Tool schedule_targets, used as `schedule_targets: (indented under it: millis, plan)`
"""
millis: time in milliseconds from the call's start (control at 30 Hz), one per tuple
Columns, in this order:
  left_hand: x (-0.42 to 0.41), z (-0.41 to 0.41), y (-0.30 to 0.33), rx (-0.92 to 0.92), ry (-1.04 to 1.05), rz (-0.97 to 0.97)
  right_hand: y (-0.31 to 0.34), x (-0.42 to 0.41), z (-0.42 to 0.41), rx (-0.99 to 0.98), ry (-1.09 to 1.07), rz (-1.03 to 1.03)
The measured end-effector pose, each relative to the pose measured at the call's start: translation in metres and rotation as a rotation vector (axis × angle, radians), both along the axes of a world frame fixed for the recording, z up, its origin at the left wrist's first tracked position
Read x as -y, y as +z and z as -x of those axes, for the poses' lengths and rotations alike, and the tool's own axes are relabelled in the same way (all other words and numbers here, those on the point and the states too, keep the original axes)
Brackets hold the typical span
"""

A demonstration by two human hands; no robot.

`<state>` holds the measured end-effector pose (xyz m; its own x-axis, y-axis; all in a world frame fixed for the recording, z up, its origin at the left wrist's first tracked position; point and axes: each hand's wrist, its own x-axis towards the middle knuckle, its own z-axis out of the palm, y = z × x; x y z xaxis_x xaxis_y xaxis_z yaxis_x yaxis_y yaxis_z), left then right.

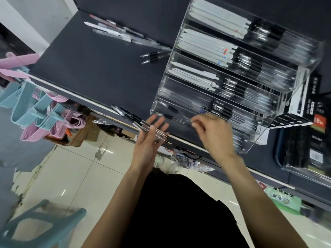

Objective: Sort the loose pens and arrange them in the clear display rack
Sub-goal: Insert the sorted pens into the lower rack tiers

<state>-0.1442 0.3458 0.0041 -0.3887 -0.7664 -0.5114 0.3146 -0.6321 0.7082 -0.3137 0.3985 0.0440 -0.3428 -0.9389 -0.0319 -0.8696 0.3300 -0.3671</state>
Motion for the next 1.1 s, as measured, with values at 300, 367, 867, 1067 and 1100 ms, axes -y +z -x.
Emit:
schedule_targets:
  millis: [300, 367, 867, 1067, 1100]
  plan:
    - [0.011, -0.015, -0.008, 0.144, 0.07, -0.043, -0.019, 0.033, 0.01, -0.449, 0.206, -0.297]
    - [0.011, -0.014, -0.008, 0.157, 0.068, -0.054, -0.026, 0.034, 0.01, -0.429, 0.239, -0.359]
    - [0.019, -0.014, -0.001, 0.161, 0.043, -0.038, -0.048, 0.035, 0.013, -0.147, 0.29, -0.239]
    - [0.02, -0.01, 0.009, 0.114, 0.003, -0.01, -0.044, 0.035, 0.007, -0.097, 0.242, -0.206]
    - [0.02, -0.009, 0.01, 0.09, -0.002, -0.02, -0.042, 0.034, 0.006, -0.088, 0.224, -0.186]
